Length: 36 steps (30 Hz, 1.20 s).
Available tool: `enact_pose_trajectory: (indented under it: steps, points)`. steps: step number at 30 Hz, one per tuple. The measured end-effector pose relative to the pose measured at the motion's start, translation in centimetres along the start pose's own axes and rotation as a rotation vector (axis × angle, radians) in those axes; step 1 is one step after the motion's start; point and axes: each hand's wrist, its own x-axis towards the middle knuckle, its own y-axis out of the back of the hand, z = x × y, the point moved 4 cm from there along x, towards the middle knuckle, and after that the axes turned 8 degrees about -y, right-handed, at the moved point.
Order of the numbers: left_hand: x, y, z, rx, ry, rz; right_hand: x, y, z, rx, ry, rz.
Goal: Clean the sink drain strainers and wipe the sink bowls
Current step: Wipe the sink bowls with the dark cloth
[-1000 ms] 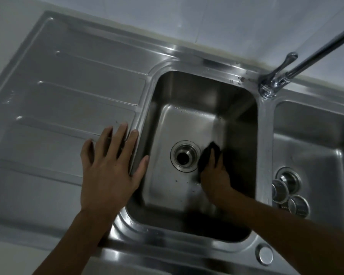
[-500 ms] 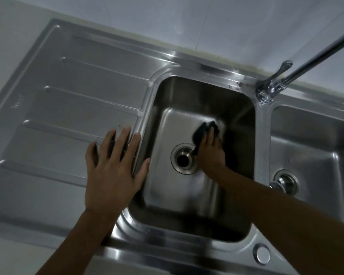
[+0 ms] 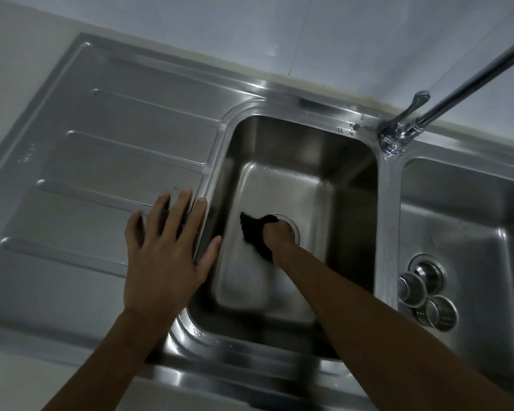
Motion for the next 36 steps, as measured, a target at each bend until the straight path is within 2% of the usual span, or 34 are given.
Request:
enact_pose_trajectory:
  steps: [1,4,6,8,10,12,14,16,18,22,24,27,29,32,36]
  points:
    - [0.0,0.0,0.0,-0.003,0.003,0.003,-0.1,0.1,0.4,-0.067,0.030,0.030]
    - [-0.1,-0.2,-0.1,0.007,0.000,-0.001,-0.7,0.3,2.4,-0.740,0.407,-0.024]
    - [0.0,-0.2,-0.2,-0.006,0.002,-0.007,-0.5,1.8,2.6,-1.175,0.544,-0.119]
    - [0.0,-0.2,-0.1,-0.008,0.006,-0.009,-0.3,3.7,1.0,-1.406,0.658,-0.089]
    - [0.1,-0.2,-0.2,-0.017,0.007,-0.001,-0.4,4.8,-0.5,-1.500,0.809,0.063]
    - [-0.2,-0.5,-0.3,-0.019,0.002,0.005,0.1,5.7,-0.6,-1.353,0.816,0.218]
    - [-0.2,-0.6,-0.4,-0.040,0.001,0.028,1.5,7.6,0.4,-1.181,0.733,0.351]
    - [-0.1,-0.7,-0.3,-0.031,-0.009,0.050,2.7,8.7,0.9,-1.178,0.597,0.443]
    - [-0.2,-1.0,-0.4,-0.030,-0.012,0.077,3.7,8.3,0.8,-1.184,0.575,0.444]
    - [-0.5,-1.7,-0.9,0.002,-0.024,0.095,5.1,6.9,-0.6,-1.215,0.748,0.411]
    - [-0.3,-1.7,-1.0,-0.011,-0.020,0.088,5.8,7.5,-0.1,-1.122,0.634,0.440]
    - [-0.2,-1.3,-0.6,-0.031,0.001,0.072,5.4,7.4,2.6,-0.897,0.316,0.496]
    - [-0.3,-0.9,-0.6,-0.043,0.013,0.059,4.7,6.5,2.7,-0.801,0.241,0.476]
    - [-0.2,-0.6,-0.4,-0.045,0.024,0.035,4.6,4.8,-0.8,-0.675,0.266,0.445]
    - [-0.1,-0.7,-0.4,-0.053,0.026,0.022,3.4,-0.3,-5.5,-0.680,0.508,0.405]
